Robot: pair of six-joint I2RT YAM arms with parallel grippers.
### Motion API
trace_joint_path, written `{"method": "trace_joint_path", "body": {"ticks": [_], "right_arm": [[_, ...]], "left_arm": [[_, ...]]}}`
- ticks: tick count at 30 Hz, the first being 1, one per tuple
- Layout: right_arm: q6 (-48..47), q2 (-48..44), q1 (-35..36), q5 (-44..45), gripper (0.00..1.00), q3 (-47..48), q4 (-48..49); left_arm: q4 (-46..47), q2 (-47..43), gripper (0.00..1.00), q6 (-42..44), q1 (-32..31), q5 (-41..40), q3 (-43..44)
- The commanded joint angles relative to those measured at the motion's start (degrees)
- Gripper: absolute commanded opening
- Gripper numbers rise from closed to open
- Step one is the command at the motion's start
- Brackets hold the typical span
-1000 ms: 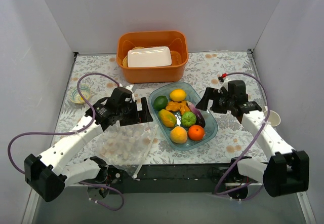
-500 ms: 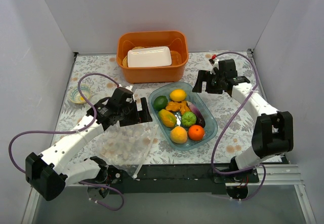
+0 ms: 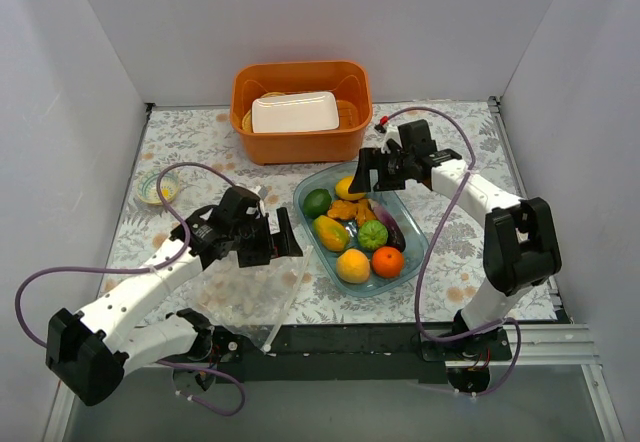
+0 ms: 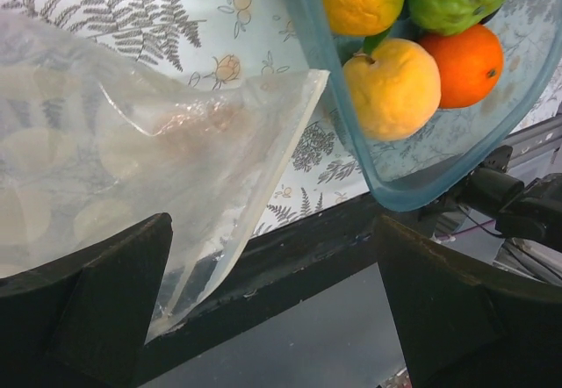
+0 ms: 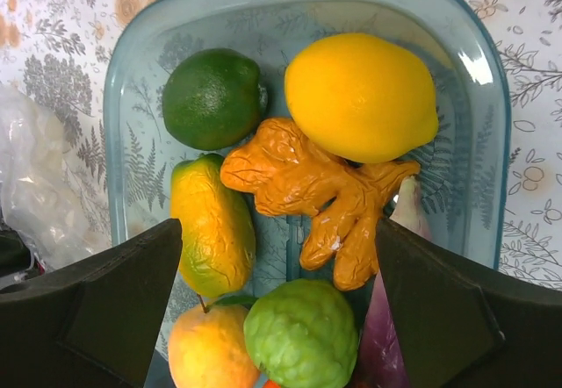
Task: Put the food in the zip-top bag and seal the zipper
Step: Adjust the zipper food storage bag at the center of the board.
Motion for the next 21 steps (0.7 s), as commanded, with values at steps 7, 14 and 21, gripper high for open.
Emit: {"method": "trace_joint_path", "body": {"ticks": [7,14,21], "right_arm": [[1.03,7.28,-0.14,8.46,0.98,4.86,2.80],[3.67,7.03,-0.32,20.51,0.98,1.79,1.12],[3.67,2.98,-0.40,23.85,0.98,-4.46,2.09]], "left_arm": [[6.81,1.55,0.98,-5.15,-0.27,-5.26,-5.80],[13.25,9.89,0.98,-5.78,0.00,-15.30,-5.98],[17.29,17.19,0.98,-3.06,2.62,-18.12,-3.25]]}}
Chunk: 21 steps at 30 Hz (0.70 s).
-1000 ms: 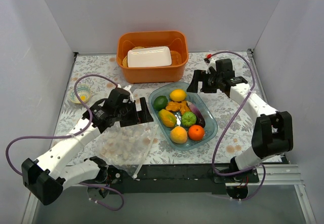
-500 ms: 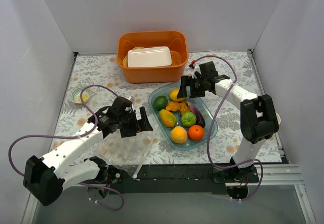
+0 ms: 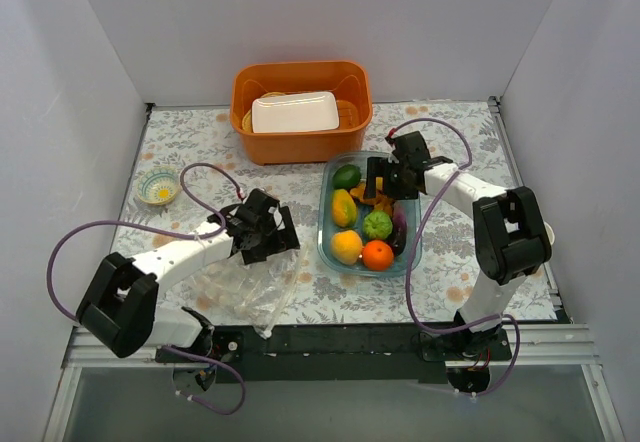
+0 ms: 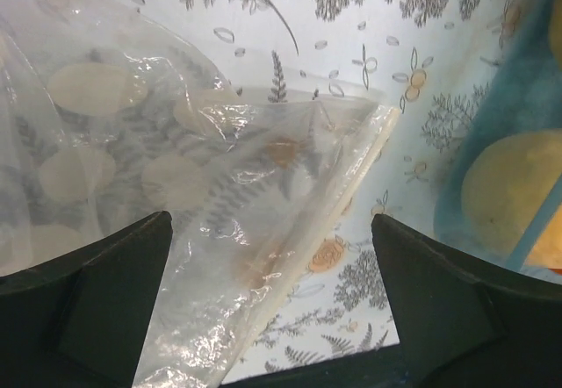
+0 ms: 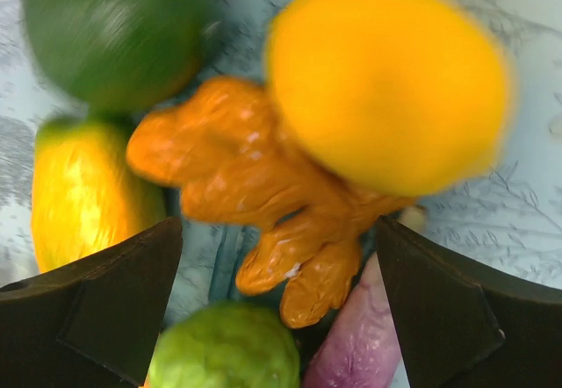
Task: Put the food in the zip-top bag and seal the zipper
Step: Adjust the zipper food storage bag at the center of the board.
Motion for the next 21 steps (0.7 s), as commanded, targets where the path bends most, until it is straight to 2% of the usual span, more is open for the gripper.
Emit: {"method": "trace_joint_path", "body": {"ticks": [1,5,11,18,21], "right_arm": [[-0.06,-3.30,-0.36,4.79,0.98,-2.84,0.32],[-1.56,-4.53,-0.45,5.23,0.98,-4.07,-0.56],[-5.34,-8.74,-0.36,4.88,0.98,-6.18,-0.56],[-7.01,-18.23,1.04,-0.03,0.98,-4.34,-1.00],[-5.96,-21.84,5.08,-1.62,0.98,-4.25,-2.23]], "left_arm": [[5.70,2.16,0.98,2.28,2.65,-3.76,2.91],[8.70,4.36,0.98,4.30,7.13,-1.13,4.67],[10.72,9.10,0.98,6.67,10.39,0.11,9.23],[11.43,9.82,0.98,8.26,10.83,1.52,13.72],[10.30,7.89,0.98,8.43,10.92,1.87,15.12]]}}
